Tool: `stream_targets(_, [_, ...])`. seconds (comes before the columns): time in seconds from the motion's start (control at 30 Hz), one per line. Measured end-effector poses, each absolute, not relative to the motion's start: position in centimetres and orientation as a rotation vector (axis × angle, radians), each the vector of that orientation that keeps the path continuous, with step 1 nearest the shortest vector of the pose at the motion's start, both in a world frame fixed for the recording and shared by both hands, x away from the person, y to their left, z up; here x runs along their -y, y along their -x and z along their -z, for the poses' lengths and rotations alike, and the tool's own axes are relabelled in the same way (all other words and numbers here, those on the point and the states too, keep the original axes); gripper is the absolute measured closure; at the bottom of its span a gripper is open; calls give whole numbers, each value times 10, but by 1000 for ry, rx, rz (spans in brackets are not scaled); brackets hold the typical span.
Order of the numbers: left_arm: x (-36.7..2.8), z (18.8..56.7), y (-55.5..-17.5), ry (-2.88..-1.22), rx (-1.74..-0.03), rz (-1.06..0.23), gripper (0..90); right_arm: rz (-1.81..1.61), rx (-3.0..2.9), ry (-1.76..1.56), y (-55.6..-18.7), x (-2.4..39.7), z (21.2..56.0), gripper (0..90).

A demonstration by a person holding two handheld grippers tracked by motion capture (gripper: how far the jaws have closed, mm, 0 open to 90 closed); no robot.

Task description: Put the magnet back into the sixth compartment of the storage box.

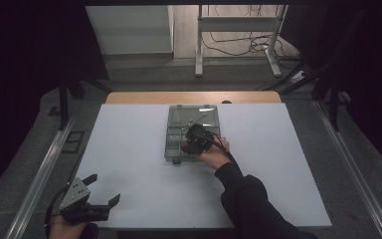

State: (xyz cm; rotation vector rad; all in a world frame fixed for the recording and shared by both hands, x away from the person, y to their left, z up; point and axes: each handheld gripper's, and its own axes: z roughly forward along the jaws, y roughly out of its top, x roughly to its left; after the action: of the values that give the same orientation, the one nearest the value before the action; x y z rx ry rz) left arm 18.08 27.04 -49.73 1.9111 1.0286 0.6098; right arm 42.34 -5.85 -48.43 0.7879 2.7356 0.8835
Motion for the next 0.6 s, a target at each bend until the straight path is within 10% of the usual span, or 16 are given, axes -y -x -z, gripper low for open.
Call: stream_targets(0.6, [-270,497,-181,-1916,-1027,-612,12,-908,-2704,-781,-416,60,476,422])
